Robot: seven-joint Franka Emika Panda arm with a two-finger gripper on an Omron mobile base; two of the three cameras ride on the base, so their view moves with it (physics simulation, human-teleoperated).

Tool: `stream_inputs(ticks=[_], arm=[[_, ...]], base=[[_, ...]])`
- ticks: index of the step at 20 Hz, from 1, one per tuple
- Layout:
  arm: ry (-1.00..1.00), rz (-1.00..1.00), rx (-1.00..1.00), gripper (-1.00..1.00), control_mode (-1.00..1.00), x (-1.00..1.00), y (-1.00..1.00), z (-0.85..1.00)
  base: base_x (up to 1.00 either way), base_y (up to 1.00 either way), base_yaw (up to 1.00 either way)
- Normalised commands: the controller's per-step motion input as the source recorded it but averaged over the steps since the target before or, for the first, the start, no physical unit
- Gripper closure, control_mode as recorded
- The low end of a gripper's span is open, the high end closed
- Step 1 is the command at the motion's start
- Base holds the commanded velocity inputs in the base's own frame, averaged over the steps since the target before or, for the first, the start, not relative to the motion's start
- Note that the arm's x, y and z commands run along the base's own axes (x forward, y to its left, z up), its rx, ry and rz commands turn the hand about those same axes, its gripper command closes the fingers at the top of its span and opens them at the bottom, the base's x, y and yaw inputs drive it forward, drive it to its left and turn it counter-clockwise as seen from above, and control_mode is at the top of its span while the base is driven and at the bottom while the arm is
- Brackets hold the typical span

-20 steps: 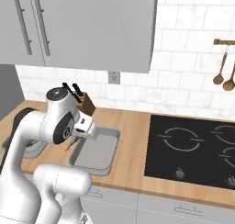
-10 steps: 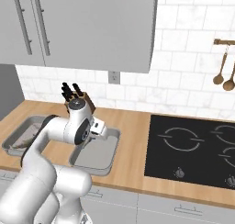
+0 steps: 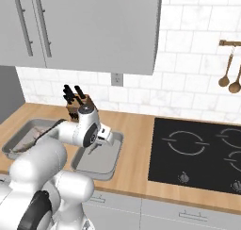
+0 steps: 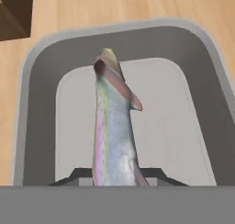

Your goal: Place one garlic and one fish in each tupperware on the nearby counter, to pack two identical lunches.

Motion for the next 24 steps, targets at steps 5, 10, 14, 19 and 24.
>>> stream_inputs(ticks=[5,10,14,19,24], arm=[[0.02,0.00,0.00,-1.00,-1.00,0.00,-0.01,-0.08],[-0.01,0.00,0.00,-1.00,-1.00,-0.34,-0.01,0.16],[-0.01,0.00,0.00,-1.00,-1.00,-0.99,0.09,0.40],[-0.07,0.02,-0.04,-1.00,-1.00,-0.87,0.48,0.64],[-0.26,0.04,0.00,-1.00,-1.00,-0.99,0.10,0.50]], base=[[0.00,0.00,0.00],[0.00,0.00,0.00],[0.00,0.00,0.00],[0.00,0.00,0.00],[0.00,0.00,0.00]])
